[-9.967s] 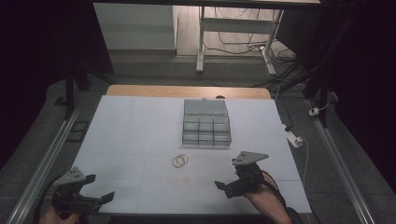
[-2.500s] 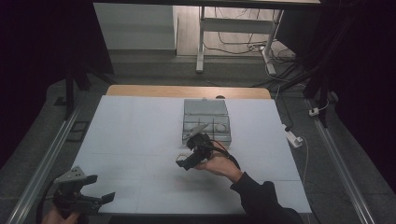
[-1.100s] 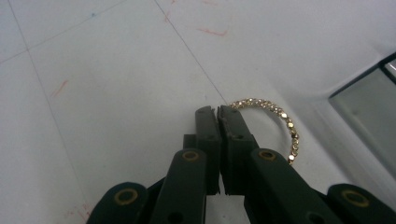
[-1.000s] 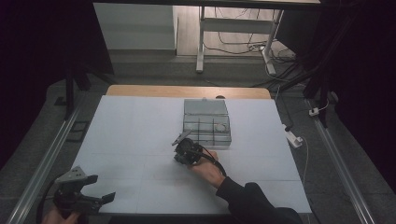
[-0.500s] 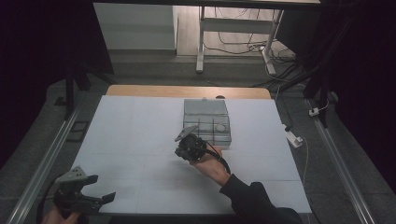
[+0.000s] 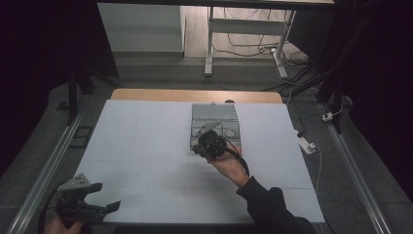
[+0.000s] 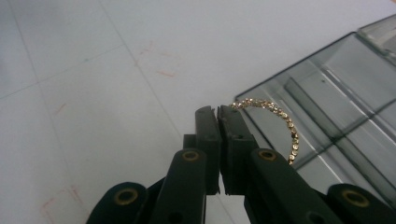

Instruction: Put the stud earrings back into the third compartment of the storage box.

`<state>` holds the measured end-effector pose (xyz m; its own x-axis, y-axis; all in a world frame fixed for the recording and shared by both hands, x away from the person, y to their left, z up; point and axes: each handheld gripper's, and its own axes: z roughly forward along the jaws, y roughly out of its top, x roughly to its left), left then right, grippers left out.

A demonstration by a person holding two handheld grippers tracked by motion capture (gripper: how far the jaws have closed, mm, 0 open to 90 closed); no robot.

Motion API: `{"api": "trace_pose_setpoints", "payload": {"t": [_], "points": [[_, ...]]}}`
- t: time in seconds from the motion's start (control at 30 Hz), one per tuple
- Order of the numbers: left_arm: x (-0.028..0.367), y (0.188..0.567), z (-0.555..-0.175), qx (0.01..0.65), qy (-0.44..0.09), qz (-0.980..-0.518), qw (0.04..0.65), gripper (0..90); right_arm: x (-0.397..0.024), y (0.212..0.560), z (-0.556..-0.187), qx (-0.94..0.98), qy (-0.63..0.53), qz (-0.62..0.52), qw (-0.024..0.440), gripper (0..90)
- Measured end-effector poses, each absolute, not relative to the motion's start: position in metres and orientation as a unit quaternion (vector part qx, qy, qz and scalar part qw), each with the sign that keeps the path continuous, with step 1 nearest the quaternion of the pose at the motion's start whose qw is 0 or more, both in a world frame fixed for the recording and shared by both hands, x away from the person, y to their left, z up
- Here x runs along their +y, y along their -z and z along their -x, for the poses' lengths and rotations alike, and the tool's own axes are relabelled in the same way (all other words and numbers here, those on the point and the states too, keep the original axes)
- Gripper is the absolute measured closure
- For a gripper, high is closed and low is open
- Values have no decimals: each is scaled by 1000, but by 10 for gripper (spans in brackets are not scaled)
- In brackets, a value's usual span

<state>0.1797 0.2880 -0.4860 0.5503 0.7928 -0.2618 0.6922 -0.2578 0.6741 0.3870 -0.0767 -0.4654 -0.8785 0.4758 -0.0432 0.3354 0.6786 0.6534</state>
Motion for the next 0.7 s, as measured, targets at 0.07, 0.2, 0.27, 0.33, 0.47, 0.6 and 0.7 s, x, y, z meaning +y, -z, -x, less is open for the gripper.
{"api": "trace_pose_setpoints", "payload": {"t": [0.07,0.2,0.27,0.33,0.47,0.6,0.7], "points": [[288,486,-180,470,-65,-790,388,8,-80,464,-390,906,-338,-233,106,879],[288,486,-180,470,-64,-790,388,8,-90,460,-397,902,-340,-242,114,878],[288,486,-180,470,-64,-790,388,8,-95,458,-401,898,-343,-248,117,879],[288,486,-180,470,-64,-790,388,9,-102,457,-406,895,-346,-254,121,879],[288,486,-180,470,-64,-790,388,9,-113,454,-413,889,-348,-268,128,879],[288,486,-180,470,-63,-790,389,9,-125,452,-421,882,-351,-282,140,879],[288,486,-180,470,-63,-790,389,9,-133,450,-426,877,-351,-292,148,879]]}}
